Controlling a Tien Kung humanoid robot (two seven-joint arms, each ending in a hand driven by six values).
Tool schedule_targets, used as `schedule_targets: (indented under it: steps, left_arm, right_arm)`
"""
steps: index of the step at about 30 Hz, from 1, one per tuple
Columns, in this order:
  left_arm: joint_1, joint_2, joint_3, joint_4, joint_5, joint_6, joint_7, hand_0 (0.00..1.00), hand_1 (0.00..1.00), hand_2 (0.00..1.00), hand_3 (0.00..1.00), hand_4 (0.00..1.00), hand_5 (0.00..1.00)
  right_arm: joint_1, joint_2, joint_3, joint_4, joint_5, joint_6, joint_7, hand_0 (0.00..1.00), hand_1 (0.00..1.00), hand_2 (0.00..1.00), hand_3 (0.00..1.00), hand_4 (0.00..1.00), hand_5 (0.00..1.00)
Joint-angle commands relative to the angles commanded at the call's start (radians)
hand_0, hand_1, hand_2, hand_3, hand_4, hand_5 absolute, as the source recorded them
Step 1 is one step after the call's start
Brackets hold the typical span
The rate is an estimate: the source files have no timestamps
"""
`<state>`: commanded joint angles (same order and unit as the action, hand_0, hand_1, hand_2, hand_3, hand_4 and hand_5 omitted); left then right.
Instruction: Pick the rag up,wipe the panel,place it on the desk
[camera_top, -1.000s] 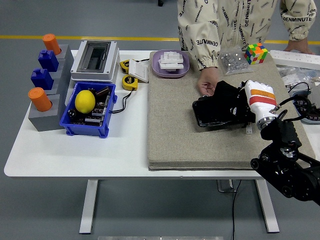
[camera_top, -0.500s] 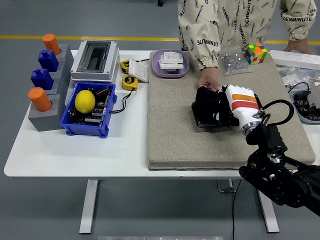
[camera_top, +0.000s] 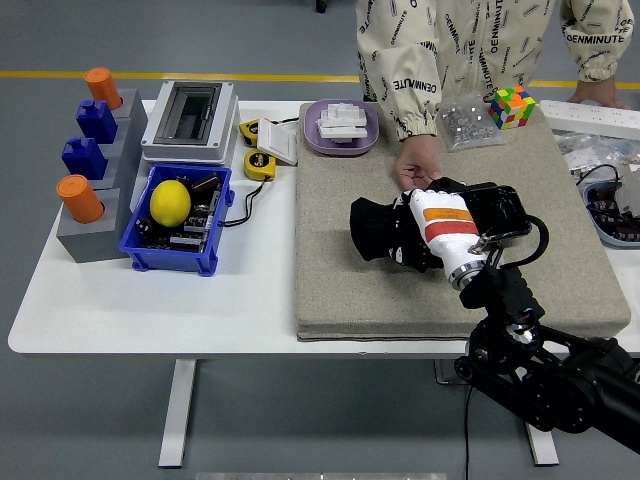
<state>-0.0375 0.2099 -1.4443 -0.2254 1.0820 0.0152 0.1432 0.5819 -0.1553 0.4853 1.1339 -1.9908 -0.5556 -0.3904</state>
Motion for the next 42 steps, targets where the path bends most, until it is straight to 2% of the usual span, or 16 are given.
schedule_targets:
  steps: [14,42]
  left_arm:
    - [-0.005,0.0,-0.003,-0.001,0.002,0.0,0.0,0.608,0.641,0.654,0.562,0.627,0.441]
    - [-0.005,-0.004,-0.015,0.0,0.005,0.0,0.0,0.608,0.642,0.654,0.561,0.628,0.44]
  right_arm:
    - [0.014,0.002,-0.041,0.01,0.002,0.003,-0.002,0.297,0.389,0.418,0.435,0.968,0.055]
    - [0.0,-0.05,0.057,-0.026,-0.007,0.007,-0.001,0.294,0.39,0.419,0.435,0.967,0.055]
